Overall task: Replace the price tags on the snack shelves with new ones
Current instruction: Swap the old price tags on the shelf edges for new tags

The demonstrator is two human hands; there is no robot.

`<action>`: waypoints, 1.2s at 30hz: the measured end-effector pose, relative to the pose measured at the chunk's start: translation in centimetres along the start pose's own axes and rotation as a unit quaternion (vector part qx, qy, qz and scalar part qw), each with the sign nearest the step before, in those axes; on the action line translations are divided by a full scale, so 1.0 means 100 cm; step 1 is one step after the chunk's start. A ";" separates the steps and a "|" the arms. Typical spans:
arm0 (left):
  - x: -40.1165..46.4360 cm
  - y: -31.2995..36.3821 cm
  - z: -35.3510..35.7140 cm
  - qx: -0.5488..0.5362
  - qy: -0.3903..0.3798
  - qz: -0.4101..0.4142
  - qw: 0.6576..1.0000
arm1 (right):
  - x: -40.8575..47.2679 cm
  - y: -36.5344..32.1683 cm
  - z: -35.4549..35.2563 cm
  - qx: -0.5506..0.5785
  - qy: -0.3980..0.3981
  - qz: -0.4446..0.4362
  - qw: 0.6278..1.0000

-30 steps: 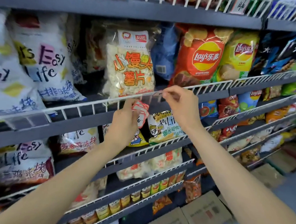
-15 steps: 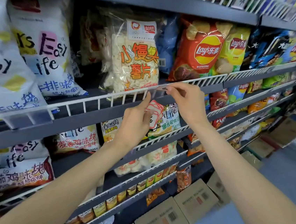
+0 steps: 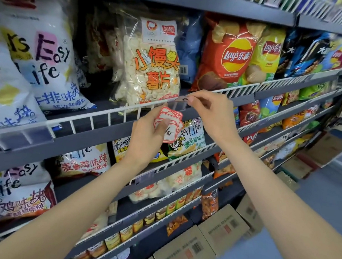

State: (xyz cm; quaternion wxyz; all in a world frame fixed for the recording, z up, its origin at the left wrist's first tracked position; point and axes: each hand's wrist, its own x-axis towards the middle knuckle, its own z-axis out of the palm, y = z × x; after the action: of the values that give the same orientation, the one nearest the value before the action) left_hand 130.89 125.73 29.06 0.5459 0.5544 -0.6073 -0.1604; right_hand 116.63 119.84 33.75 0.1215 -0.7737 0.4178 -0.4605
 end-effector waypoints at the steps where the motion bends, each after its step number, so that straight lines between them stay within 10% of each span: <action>1: 0.000 0.000 0.000 -0.012 -0.006 -0.008 1.000 | 0.001 -0.001 0.000 -0.003 0.000 -0.007 1.000; 22: -0.001 0.004 -0.003 -0.088 -0.099 -0.077 0.988 | 0.014 -0.009 -0.005 -0.034 -0.035 -0.046 0.998; 36: 0.012 0.007 -0.026 0.055 -0.127 -0.022 0.990 | 0.020 -0.009 -0.013 -0.076 -0.101 -0.085 0.988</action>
State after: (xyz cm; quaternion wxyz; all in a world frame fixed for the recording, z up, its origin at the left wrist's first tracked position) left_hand 132.94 125.98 31.11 0.4299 0.5720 -0.6670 -0.2078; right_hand 116.49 119.21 36.22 0.0645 -0.8562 0.3694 -0.3554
